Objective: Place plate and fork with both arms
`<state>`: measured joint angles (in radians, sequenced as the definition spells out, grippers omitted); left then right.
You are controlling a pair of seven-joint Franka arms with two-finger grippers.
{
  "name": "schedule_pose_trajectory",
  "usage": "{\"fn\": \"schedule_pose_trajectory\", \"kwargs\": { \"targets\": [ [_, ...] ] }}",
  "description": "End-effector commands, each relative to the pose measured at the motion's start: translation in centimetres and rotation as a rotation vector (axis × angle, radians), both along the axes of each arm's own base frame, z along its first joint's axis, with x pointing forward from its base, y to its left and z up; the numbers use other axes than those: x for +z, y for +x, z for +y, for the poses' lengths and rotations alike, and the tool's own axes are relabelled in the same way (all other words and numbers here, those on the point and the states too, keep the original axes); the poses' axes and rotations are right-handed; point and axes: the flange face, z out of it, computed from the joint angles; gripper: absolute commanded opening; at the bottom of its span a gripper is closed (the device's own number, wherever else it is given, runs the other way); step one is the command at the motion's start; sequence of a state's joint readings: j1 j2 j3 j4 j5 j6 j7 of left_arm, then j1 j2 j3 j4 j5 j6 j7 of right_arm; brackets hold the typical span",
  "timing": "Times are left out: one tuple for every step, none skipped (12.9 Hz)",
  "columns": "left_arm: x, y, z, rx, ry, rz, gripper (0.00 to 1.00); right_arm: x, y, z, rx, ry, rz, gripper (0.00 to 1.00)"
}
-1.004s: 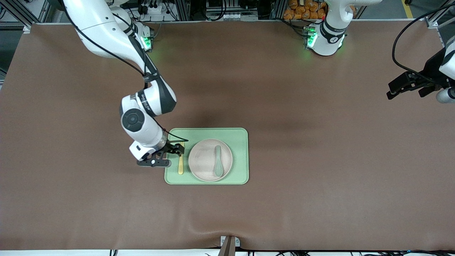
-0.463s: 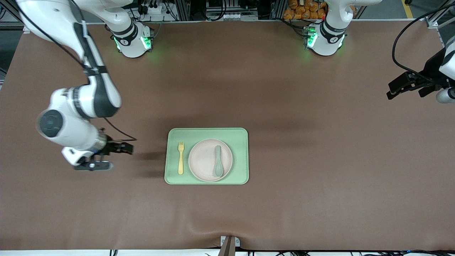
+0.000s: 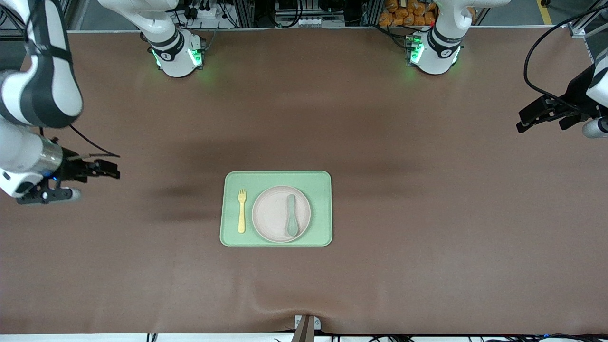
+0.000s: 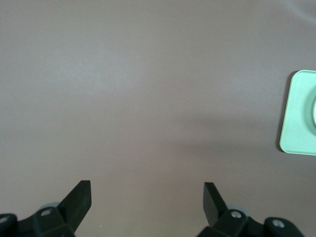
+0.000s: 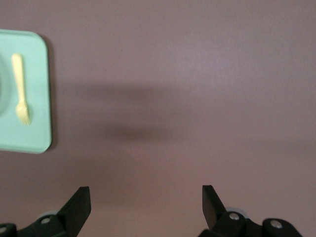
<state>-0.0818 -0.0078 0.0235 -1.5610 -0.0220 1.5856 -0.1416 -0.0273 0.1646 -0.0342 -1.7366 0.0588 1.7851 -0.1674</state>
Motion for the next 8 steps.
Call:
{"fn": "schedule_pose_trajectory", "kwargs": {
  "targets": [
    [0.3,-0.2,0.1,-0.016,-0.012,-0.01,1.0,7.2,-1.5,0.1,0.014,0.005,0.021,1.0],
    [0.2,-0.2,0.0,-0.019,-0.012,-0.009,1.0,10.2,-1.7,0.0,0.014,-0.001,0.02,1.0],
    [0.1,-0.1,0.1,-0.014,-0.012,-0.007,1.0,12.2,-2.1,-0.2,0.014,-0.012,0.019,1.0],
    [0.2,-0.1,0.1,-0.016,-0.012,-0.009,1.0,13.3,-2.7,-0.3,-0.004,-0.019,0.042,1.0],
    [0.2,-0.2,0.0,-0.017,-0.012,-0.009,1.0,14.9,-3.9,-0.2,-0.042,-0.024,0.065,1.0],
    [0.1,-0.2,0.1,-0.016,-0.012,-0.007,1.0,16.4,-5.1,0.0,-0.095,-0.03,0.082,1.0],
    [0.2,-0.2,0.0,-0.017,-0.012,-0.009,1.0,17.9,-6.3,0.5,-0.116,-0.033,0.073,1.0],
    [0.1,-0.2,0.0,-0.017,-0.012,-0.007,1.0,18.8,-7.0,0.7,-0.114,-0.033,0.061,1.0]
  ]
}}
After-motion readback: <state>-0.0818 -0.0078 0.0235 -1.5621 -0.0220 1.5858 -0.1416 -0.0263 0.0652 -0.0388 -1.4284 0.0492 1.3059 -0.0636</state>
